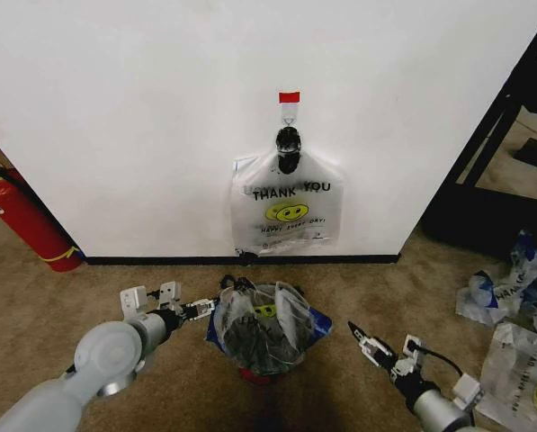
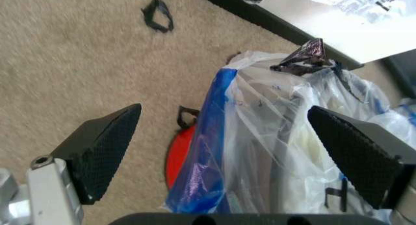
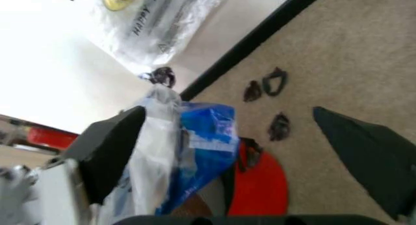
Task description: Pick up the garbage bag from the wall and place it over the trash bin.
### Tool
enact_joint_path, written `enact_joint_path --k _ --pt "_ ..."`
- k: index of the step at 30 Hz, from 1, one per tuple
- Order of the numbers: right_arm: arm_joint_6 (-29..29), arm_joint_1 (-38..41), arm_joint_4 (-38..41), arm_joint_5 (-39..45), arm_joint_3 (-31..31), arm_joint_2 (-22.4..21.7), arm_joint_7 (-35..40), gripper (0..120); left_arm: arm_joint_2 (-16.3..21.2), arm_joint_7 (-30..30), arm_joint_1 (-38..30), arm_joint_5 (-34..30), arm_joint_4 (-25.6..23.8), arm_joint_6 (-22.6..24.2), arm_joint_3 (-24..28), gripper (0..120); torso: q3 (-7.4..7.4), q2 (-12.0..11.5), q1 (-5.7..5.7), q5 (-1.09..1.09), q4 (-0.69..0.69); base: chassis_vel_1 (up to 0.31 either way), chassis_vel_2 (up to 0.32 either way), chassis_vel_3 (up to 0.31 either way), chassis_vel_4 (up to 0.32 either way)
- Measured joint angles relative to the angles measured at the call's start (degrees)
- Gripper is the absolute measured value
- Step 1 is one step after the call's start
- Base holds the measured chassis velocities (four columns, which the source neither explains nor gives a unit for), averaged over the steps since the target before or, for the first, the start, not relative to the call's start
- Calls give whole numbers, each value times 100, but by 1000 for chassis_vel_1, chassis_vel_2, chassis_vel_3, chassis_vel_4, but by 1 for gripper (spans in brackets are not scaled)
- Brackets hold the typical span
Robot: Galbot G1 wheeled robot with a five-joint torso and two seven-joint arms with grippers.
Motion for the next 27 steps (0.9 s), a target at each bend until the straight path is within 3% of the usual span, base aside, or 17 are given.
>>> enact_joint_path --k 8,11,19,25,27 --pt "-12 582 -559 -80 -280 200 -66 70 -243 147 -28 -116 335 177 -58 100 0 -1 0 1 1 0 0 0 0" --pt "-12 720 -776 -223 -351 289 -92 55 -327 237 -58 -99 558 192 -51 100 0 -1 1 1 -1 0 0 0 0" --pt "-17 719 -955 -370 -449 418 -287 27 -476 383 -14 -69 811 174 -21 75 1 -1 1 1 -1 0 0 0 0" --pt "-10 811 -1010 -454 -529 559 -322 6 -594 367 -17 -30 629 196 -7 68 0 -1 0 2 0 0 0 0 0" --pt "-1 826 -1063 -497 -538 600 -340 0 -665 354 -30 10 601 202 13 59 0 -1 0 1 0 0 0 0 0"
